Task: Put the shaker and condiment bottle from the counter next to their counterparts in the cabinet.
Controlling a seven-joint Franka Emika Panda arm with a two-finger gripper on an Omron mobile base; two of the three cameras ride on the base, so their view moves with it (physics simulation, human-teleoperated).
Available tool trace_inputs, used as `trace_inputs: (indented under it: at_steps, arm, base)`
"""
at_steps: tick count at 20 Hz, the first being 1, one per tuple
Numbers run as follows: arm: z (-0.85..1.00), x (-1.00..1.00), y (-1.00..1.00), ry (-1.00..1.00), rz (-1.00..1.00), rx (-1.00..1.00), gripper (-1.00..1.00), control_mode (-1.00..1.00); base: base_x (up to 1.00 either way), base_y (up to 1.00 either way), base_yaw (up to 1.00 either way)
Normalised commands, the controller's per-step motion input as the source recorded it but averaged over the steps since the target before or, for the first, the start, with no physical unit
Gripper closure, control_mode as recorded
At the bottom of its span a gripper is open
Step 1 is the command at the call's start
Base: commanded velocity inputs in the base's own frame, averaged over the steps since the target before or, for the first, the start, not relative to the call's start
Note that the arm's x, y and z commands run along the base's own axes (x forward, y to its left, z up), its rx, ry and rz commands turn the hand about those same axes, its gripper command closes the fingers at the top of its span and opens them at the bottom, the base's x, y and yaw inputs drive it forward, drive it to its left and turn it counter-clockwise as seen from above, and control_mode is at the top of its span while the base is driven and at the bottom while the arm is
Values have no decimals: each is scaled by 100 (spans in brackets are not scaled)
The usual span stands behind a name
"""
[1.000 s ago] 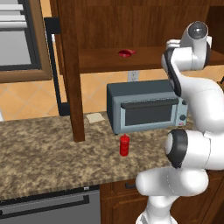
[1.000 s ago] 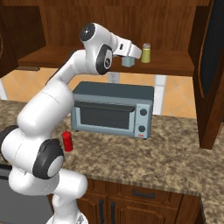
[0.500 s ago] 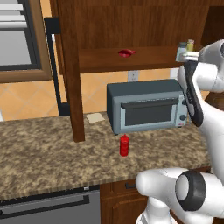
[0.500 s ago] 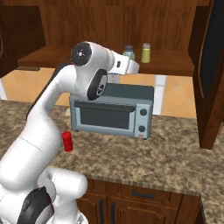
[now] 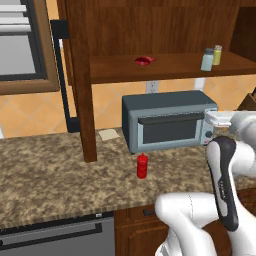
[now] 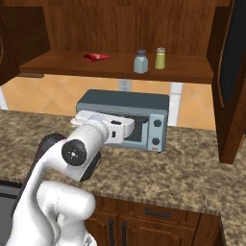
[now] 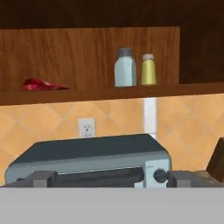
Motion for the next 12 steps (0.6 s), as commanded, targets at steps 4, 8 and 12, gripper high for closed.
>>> trace_inputs:
  at_steps: [4, 8, 12]
  arm:
    - [-100, -91, 33, 1, 38, -13, -100, -100]
    - [-100, -29, 1, 6, 42, -5, -100, -100]
    - [-100, -64, 63, -17, 60, -1, -100, -100]
  base:
    - [0, 0, 0]
    - [0, 0, 0]
    - [0, 0, 0]
